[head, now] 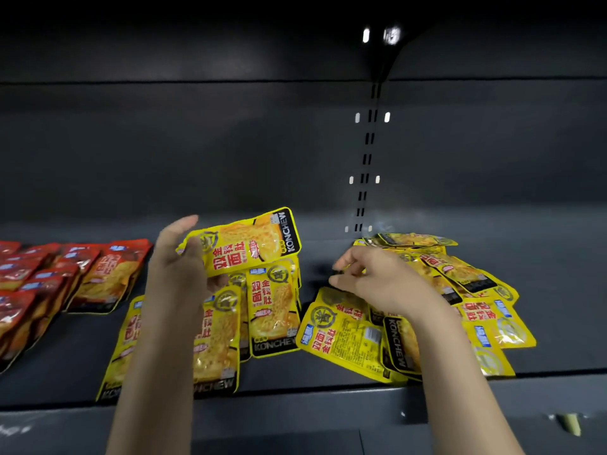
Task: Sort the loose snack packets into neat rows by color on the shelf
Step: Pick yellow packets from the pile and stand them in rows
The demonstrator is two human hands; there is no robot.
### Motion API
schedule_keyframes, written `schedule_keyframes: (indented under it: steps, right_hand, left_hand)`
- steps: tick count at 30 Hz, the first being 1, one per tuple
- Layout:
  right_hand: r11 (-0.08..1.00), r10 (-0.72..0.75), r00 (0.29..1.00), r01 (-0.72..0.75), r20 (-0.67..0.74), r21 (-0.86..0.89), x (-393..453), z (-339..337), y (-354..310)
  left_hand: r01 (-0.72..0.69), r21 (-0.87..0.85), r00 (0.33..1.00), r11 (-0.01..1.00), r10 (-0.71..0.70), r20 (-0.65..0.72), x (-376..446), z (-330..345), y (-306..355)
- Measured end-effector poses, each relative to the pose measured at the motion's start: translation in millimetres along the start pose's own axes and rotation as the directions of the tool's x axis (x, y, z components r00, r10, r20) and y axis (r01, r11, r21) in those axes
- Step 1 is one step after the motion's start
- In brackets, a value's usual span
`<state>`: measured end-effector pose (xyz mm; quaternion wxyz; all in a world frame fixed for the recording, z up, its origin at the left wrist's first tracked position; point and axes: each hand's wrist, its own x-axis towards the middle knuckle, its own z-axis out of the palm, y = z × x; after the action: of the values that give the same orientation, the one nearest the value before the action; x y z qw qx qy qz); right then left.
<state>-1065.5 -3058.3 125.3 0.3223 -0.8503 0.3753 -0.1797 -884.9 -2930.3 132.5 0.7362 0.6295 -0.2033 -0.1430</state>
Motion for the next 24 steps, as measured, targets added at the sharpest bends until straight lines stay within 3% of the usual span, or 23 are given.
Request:
schedule_keyframes:
  steps: [4, 7, 10, 15, 24]
  right_hand:
    - [0.997, 0.018, 0.999, -0.015, 0.04, -0.077, 5, 13, -8]
    - [0.957, 0.054, 0.999, -0.05, 0.004, -0.287, 12, 18, -7]
    - [0.882, 0.193, 0.976, -0.127, 0.102, -0.454, 15, 15, -7]
    - [0.852, 0.279, 0.933, -0.132, 0.226, -0.506, 17, 8, -12]
    - [0.864, 0.338, 0.904, -0.188, 0.262, -0.467, 27, 11, 2]
  left_hand:
    - [-0.029, -0.063, 0.993, 0.998, 0.036, 0.116, -13, -23, 4]
    - [0.017, -0.13, 0.999, 0.991, -0.011, 0.049, -16, -30, 1]
    - [-0.007, -0.104, 1.0, 0.995, 0.009, 0.016, -17, -34, -4]
    - [-0.031, -0.13, 0.999, 0.991, 0.034, 0.02, -17, -35, -7]
    - [-0.072, -0.069, 0.996, 0.995, 0.076, 0.051, -17, -34, -7]
